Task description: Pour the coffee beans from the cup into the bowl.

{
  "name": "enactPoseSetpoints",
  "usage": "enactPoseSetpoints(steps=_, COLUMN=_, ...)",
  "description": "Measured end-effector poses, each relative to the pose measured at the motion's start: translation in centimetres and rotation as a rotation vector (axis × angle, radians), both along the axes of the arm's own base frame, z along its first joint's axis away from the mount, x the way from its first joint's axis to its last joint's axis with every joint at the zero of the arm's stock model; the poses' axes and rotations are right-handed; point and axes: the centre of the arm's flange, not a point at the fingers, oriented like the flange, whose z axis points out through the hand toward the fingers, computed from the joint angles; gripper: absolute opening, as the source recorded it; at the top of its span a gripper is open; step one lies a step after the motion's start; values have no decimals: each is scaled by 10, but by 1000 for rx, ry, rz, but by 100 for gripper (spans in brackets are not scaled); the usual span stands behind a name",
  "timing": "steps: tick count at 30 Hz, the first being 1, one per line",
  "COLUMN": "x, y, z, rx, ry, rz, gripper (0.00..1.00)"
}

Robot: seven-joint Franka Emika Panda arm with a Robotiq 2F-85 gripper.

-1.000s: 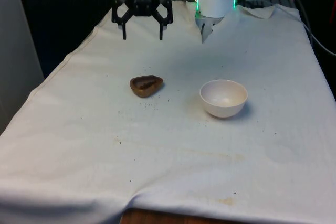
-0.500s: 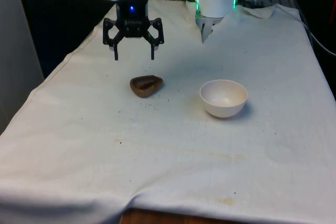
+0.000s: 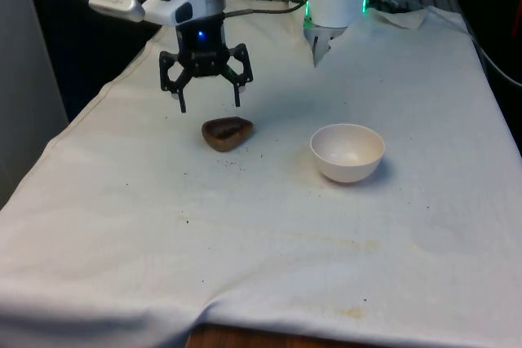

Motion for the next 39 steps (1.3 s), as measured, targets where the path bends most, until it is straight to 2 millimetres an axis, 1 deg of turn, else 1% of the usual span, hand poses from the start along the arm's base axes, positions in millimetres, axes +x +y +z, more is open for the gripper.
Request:
enactPoseSetpoints(steps=2, x=-1, y=-1, z=-10, rx=10, ry=6, rz=19, gripper=100)
enactPoseSetpoints(steps=6, x=2, y=-4, z=-20, rx=14, ry=7, rz=41, gripper=100)
enactPoseSetpoints(steps=9, x=6, y=-11, z=-29, rx=12, ry=10, rz=55, gripper=100)
enactPoseSetpoints(steps=13, x=8, y=-14, z=-33, rx=14, ry=9, rz=60, gripper=100)
enactPoseSetpoints(steps=22, x=9, y=-14, z=-33, rx=16, ry=10, rz=63, gripper=100)
enactPoseSetpoints(steps=28, x=8, y=-18, z=-38, rx=16, ry=18, rz=58, gripper=100)
enactPoseSetpoints(steps=32, x=10, y=-28, z=-47, rx=34, ry=29, rz=56, gripper=100)
enactPoseSetpoints(steps=36, x=14, y=-34, z=-49, rx=43, ry=37, rz=59, gripper=100)
enactPoseSetpoints(steps=39, x=20, y=-38, z=-48, rx=44, ry=43, rz=71, gripper=100)
